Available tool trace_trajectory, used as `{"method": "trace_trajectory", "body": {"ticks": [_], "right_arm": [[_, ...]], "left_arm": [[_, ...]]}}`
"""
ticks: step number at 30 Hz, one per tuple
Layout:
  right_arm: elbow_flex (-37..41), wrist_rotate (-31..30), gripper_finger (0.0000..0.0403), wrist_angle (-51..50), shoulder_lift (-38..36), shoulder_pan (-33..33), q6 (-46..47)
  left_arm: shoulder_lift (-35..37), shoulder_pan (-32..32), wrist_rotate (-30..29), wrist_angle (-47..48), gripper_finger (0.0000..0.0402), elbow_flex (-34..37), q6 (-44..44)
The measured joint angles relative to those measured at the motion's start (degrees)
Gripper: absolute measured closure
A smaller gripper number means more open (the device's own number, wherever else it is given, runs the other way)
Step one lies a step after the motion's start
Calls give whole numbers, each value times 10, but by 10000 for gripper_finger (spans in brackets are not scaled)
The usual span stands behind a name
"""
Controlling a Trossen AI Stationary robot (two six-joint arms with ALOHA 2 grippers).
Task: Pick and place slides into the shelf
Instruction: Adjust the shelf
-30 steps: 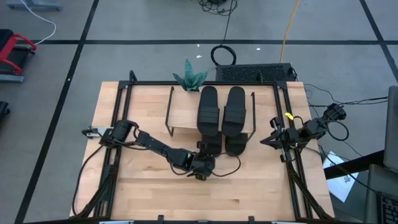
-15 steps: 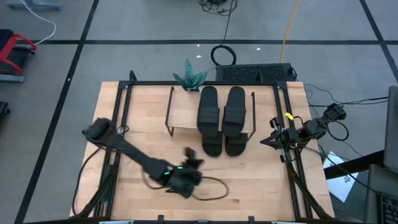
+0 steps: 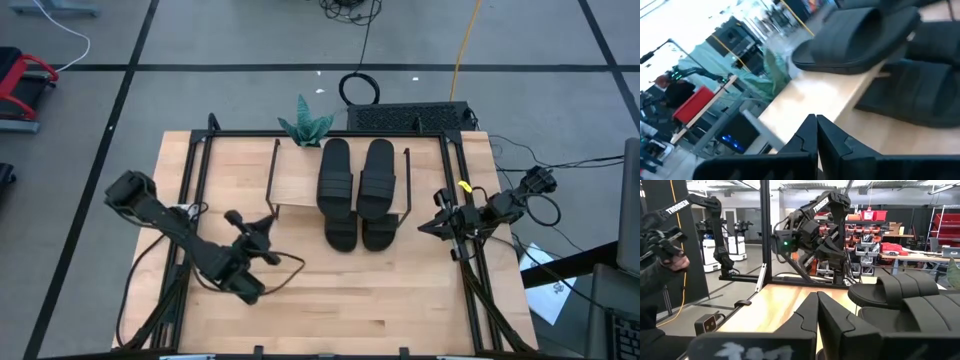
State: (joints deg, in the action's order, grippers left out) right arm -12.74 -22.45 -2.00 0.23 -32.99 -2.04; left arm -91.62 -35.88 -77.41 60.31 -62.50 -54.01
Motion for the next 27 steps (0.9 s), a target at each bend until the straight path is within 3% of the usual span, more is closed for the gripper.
{"method": "trace_trajectory", "body": {"ticks": [4,10,19,23,27], "right_arm": [[0,0,403,-8,0,0,4],[0,0,403,-23,0,0,18],[0,0,403,-26,1,0,18],[0,0,403,-26,1,0,18],[0,0,403,-26,1,0,13]], "left_arm": [[19,6,-33,0,401,52,-78],[41,27,-41,5,401,99,-128],[64,92,-13,23,401,173,-220],[65,117,-7,21,401,177,-217],[65,129,2,-9,401,169,-147]]}}
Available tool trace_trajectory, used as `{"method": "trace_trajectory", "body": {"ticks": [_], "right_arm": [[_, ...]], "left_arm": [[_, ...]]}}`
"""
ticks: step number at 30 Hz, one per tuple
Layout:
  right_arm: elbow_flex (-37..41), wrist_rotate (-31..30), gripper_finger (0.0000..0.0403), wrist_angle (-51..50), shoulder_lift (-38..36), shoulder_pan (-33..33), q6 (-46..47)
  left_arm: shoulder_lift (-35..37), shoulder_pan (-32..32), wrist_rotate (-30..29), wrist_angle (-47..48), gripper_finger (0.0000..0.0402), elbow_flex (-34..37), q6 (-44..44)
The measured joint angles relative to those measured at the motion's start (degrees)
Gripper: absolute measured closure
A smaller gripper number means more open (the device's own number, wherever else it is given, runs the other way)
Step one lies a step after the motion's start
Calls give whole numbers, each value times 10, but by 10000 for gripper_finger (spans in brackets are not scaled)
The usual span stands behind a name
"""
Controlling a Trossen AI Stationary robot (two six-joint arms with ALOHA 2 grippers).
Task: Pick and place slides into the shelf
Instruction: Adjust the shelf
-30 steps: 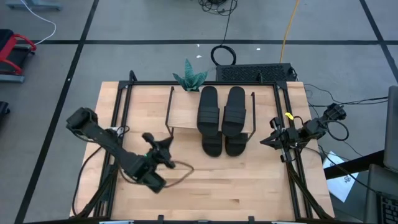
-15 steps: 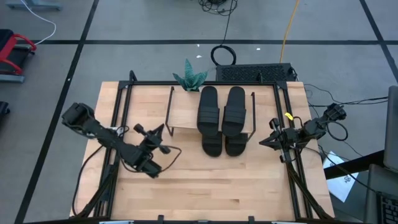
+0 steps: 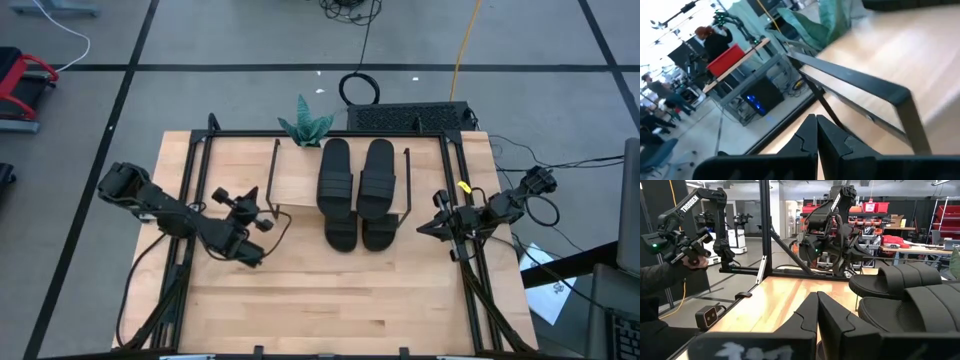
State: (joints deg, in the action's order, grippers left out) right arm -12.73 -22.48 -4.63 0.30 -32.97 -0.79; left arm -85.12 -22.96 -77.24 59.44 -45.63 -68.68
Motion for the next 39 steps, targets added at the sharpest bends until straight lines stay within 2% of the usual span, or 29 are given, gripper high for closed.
{"method": "trace_trajectory", "body": {"ticks": [14,25,39], "right_arm": [[0,0,403,-4,0,0,-3],[0,0,403,-6,0,0,-3],[0,0,403,-21,0,0,-3]], "left_arm": [[0,38,51,-128,401,-1,192],[0,23,99,-280,401,-1,366],[0,-9,113,-334,401,-1,397]]}}
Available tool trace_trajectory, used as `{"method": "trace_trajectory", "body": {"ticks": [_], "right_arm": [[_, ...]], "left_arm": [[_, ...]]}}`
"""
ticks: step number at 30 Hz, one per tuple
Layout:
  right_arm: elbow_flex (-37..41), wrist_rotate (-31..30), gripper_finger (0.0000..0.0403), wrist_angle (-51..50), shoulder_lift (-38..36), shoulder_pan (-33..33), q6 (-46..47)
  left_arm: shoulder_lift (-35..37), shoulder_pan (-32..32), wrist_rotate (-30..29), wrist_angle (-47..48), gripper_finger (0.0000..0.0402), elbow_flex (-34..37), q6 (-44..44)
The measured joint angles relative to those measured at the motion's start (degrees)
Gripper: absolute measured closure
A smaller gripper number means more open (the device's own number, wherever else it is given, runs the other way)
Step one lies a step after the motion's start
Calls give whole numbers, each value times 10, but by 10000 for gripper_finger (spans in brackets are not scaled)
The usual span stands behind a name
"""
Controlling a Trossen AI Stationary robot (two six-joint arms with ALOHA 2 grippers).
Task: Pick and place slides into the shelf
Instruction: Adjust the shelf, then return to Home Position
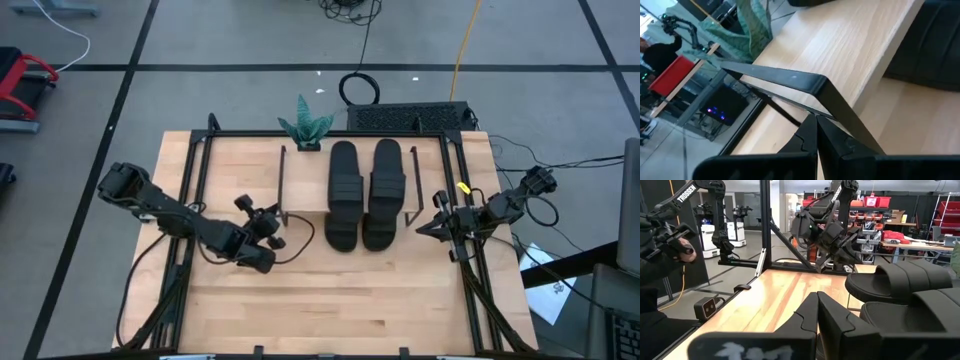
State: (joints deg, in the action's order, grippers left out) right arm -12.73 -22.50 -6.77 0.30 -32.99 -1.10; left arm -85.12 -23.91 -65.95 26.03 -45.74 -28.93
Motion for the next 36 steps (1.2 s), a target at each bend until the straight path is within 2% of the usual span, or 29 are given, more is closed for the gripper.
{"method": "trace_trajectory", "body": {"ticks": [6,17,21,28,34,36], "right_arm": [[0,0,403,0,0,0,0],[0,0,403,-4,0,0,2],[0,0,403,-3,0,0,2],[0,0,403,-4,0,0,2],[0,0,403,-4,0,0,2],[0,0,403,-4,0,0,-1]], "left_arm": [[0,-6,0,-19,401,0,21],[0,-6,-1,1,401,0,12],[0,-5,-26,54,401,0,-40],[6,-11,-37,178,401,0,-168],[33,-53,-77,259,401,0,-237],[46,-75,-108,262,401,-1,-242]]}}
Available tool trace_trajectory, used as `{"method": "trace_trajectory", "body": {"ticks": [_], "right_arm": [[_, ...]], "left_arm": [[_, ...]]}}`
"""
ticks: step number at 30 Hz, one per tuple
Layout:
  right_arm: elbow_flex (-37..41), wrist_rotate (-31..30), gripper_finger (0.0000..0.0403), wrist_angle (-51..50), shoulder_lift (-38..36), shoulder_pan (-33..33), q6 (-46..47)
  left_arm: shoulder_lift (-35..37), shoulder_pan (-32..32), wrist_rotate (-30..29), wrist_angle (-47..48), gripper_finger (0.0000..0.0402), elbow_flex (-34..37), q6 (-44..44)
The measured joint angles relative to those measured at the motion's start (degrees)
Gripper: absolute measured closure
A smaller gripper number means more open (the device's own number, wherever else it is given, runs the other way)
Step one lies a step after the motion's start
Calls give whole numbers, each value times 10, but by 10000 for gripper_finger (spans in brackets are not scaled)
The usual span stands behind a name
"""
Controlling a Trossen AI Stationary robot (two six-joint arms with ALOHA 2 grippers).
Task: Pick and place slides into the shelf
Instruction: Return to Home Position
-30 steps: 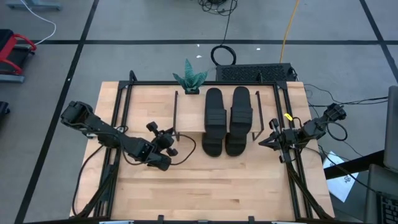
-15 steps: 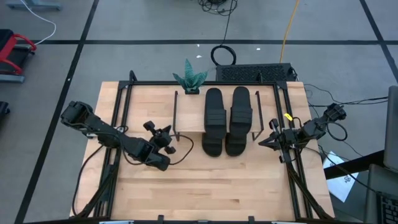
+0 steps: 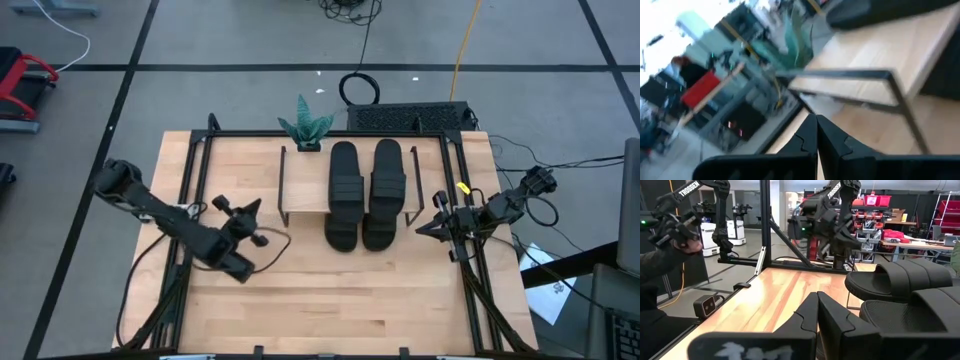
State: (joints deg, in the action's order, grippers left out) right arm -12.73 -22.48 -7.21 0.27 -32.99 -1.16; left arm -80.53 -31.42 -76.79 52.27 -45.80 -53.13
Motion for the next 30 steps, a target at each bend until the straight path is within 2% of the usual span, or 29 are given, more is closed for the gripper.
{"method": "trace_trajectory", "body": {"ticks": [5,10,13,16,19,21,23,26,30], "right_arm": [[0,0,403,-12,0,0,0],[0,0,403,-17,1,0,0],[0,1,403,-19,3,0,0],[0,2,403,-24,3,0,0],[0,2,403,-23,3,0,-7],[0,2,403,-21,3,0,-11],[0,2,403,-19,3,0,-12],[0,2,403,-12,3,0,-12],[0,2,403,-7,3,0,-11]], "left_arm": [[28,-64,-38,-27,401,0,54],[38,-121,-8,-135,401,0,173],[37,-142,59,-236,401,1,285],[37,-144,156,-359,401,1,410],[37,-128,305,-502,401,1,564],[37,-106,420,-587,401,1,662],[37,-78,510,-657,401,1,744],[37,-30,575,-720,401,1,846],[65,48,585,-759,401,-2,917]]}}
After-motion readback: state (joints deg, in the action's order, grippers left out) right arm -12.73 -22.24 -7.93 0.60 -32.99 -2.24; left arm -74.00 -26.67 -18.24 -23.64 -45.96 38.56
